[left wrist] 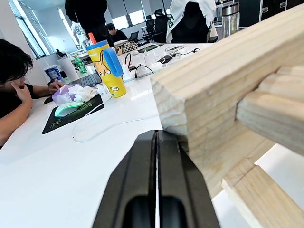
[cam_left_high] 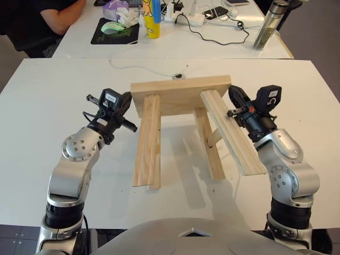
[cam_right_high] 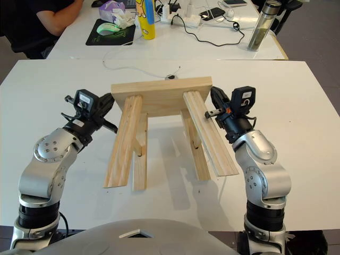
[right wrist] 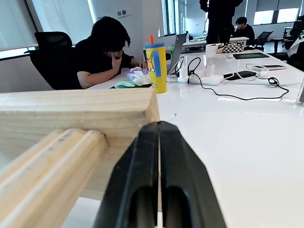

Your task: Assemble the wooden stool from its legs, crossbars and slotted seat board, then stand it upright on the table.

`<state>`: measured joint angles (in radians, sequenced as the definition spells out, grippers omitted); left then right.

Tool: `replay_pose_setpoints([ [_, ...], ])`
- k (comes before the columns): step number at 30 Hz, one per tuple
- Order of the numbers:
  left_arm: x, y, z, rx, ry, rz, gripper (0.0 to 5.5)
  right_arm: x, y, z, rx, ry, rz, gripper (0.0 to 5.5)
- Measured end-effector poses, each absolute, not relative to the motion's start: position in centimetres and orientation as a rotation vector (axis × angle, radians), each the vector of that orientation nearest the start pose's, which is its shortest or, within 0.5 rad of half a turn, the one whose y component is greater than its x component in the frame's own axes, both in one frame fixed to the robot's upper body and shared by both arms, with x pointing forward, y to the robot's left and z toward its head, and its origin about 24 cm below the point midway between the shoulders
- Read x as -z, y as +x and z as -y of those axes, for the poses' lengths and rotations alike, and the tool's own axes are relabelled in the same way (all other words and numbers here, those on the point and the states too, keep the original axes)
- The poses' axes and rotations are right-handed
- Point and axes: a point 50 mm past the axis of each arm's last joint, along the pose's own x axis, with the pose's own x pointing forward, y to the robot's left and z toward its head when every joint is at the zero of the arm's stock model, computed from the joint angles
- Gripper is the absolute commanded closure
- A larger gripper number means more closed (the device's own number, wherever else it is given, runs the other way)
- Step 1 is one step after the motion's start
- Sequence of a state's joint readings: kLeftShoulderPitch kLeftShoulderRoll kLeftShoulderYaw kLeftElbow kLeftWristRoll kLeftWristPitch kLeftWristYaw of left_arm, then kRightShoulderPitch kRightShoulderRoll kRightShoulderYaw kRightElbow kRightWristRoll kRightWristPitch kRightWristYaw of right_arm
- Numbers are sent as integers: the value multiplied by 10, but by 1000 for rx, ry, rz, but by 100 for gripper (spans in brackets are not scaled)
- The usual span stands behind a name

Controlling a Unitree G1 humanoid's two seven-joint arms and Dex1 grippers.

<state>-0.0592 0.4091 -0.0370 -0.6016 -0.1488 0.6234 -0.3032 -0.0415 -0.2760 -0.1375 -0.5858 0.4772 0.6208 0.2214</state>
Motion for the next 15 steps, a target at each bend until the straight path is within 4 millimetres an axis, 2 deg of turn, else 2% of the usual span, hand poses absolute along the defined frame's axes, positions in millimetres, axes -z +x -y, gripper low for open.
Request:
replay_pose_setpoints([
  [5,-146,256,-162,409,300,-2,547,-160,251,168,-383,103,136,550],
  [8,-152,266,-161,406,296,16,547,-166,259,168,-380,106,170,550],
  [10,-163,270,-161,394,292,61,547,-173,261,166,-376,100,216,550],
  [13,-183,274,-162,374,299,144,547,-195,264,164,-386,87,338,550],
  [15,-188,275,-162,373,300,161,547,-201,264,164,-388,82,374,550],
])
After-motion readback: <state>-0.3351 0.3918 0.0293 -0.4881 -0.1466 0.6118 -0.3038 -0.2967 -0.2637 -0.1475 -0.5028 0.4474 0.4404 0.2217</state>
